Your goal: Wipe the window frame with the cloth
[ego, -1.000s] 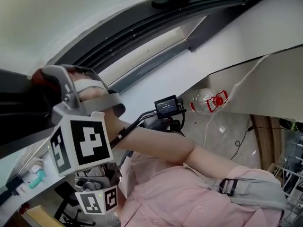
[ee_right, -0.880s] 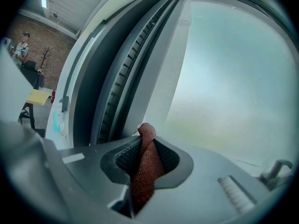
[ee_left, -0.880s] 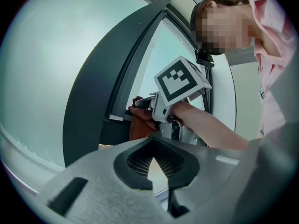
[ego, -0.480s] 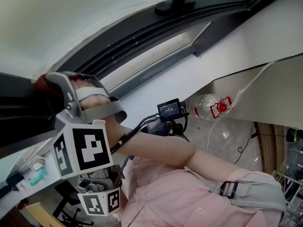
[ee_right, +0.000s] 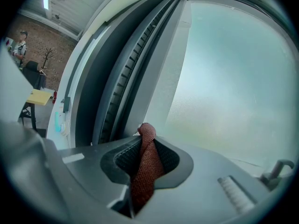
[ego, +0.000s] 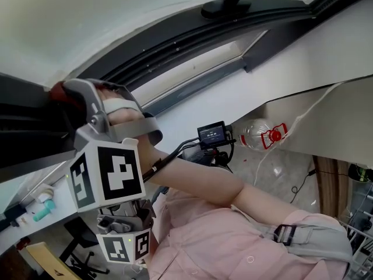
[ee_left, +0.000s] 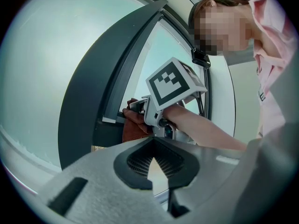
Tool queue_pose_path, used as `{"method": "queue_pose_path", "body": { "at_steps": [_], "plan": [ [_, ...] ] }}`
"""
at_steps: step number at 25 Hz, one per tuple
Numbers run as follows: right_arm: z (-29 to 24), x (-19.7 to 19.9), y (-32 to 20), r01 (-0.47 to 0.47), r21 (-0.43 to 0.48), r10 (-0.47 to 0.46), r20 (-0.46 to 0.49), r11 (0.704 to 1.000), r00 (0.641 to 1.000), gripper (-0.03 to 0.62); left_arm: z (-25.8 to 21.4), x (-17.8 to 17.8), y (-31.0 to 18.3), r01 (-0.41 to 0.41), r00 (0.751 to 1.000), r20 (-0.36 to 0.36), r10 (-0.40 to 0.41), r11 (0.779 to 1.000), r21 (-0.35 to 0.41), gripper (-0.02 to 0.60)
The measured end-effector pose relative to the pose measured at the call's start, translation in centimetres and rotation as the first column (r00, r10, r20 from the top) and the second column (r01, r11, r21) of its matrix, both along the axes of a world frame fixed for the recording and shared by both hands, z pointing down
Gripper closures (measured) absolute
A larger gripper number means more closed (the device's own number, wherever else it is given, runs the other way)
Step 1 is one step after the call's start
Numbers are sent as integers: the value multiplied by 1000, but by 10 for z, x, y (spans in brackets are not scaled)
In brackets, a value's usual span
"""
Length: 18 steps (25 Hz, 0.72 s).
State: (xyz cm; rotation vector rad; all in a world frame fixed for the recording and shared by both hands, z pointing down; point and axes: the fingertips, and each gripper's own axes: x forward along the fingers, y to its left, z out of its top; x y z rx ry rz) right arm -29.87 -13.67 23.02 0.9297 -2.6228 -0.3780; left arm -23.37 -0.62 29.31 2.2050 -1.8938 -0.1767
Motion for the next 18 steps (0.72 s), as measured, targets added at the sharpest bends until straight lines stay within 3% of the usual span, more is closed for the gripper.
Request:
{"method": "queue_pose_path", "body": {
  "at_steps": [18],
  "plan": [
    [0, -1, 1, -5, 7, 5, -3, 1000, 1000, 533, -2, 1, -2, -29, 999, -27, 30, 999, 20, 584]
  ]
}}
